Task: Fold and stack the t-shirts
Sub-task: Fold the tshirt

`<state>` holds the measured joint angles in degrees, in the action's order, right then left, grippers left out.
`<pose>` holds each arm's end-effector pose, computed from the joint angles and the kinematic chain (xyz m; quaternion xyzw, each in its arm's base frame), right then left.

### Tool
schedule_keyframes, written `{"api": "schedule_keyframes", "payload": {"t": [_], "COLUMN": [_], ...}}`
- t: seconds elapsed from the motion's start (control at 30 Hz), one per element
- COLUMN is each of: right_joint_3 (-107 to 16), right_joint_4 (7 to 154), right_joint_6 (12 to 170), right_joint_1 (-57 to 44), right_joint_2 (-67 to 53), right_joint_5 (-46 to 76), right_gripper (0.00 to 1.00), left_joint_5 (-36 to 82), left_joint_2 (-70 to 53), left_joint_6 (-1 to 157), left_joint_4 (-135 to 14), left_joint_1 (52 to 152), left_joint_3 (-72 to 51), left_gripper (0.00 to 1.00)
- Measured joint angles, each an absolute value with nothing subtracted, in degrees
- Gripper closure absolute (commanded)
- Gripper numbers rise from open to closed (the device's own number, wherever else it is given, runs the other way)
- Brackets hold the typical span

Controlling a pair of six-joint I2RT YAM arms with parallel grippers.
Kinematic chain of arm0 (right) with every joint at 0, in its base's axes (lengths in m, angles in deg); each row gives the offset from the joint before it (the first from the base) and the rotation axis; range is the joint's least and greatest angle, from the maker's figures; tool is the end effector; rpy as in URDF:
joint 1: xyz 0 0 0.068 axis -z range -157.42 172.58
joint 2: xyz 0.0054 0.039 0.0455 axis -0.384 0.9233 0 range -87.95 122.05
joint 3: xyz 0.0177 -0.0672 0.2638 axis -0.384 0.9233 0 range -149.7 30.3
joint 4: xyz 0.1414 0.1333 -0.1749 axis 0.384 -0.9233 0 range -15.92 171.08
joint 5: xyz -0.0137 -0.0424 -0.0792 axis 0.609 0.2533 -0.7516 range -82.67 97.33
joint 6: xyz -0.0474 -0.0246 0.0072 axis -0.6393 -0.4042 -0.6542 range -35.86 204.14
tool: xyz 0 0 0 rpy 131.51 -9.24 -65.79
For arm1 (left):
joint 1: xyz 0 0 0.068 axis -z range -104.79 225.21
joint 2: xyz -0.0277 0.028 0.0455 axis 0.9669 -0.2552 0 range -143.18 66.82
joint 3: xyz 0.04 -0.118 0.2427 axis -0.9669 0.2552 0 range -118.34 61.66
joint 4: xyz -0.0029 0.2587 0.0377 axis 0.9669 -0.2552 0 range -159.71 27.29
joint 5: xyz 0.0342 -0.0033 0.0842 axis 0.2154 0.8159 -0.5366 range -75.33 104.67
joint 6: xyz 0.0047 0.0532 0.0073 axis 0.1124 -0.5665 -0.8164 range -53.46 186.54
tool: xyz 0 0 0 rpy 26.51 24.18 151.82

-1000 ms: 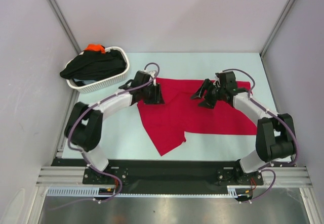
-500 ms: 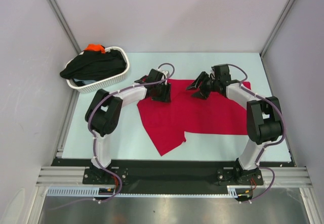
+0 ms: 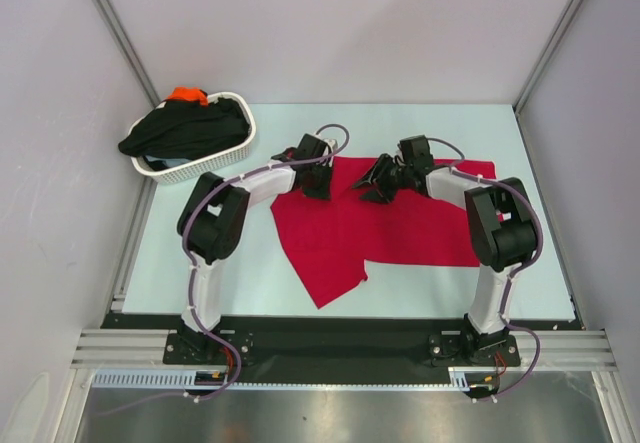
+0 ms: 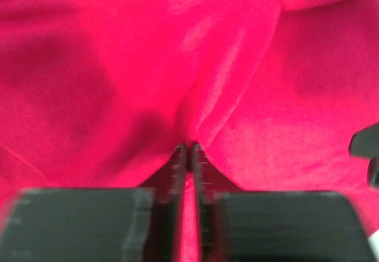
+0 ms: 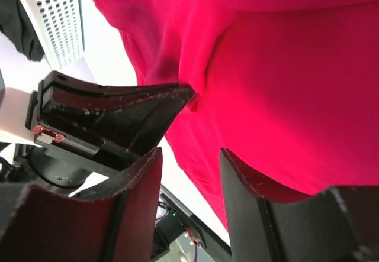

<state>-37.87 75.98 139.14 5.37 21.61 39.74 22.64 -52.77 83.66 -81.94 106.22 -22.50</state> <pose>0.3796 0.1375 0.1698 0.1910 0.8773 0.4191 0.1348 0.3815 -0.2349 0.1608 0.1358 0.9410 -0.1840 0.2495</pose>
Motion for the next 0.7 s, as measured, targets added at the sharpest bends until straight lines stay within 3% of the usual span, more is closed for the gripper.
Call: {"api": "schedule_keyframes", "payload": {"t": [0.23,0.57,0.7], "right_joint_3": [-37.9,-38.0,-38.0], "right_joint_4": [79.9,85.0,87.2], "right_joint_6": [142.7,147.5,149.1], "right_joint_1": [3.8,1.7,1.2], "right_joint_2": [22.9,27.1,28.7], "right_joint_5": [39.6,38.1,37.5], "right_gripper": [0.53,0.82,0.85], "left_joint_5": [19.8,17.8,17.6], "left_joint_2": [-54.2,-56.1,-57.8], "left_joint_6": [82.9,80.5,79.8], "left_joint_4": [-84.7,-87.8,-87.9], "left_joint_1": [105.7,103.2,102.6], "left_joint_3": [-26.3,-34.8,-37.7], "left_gripper": [1.0,1.0,1.0]}}
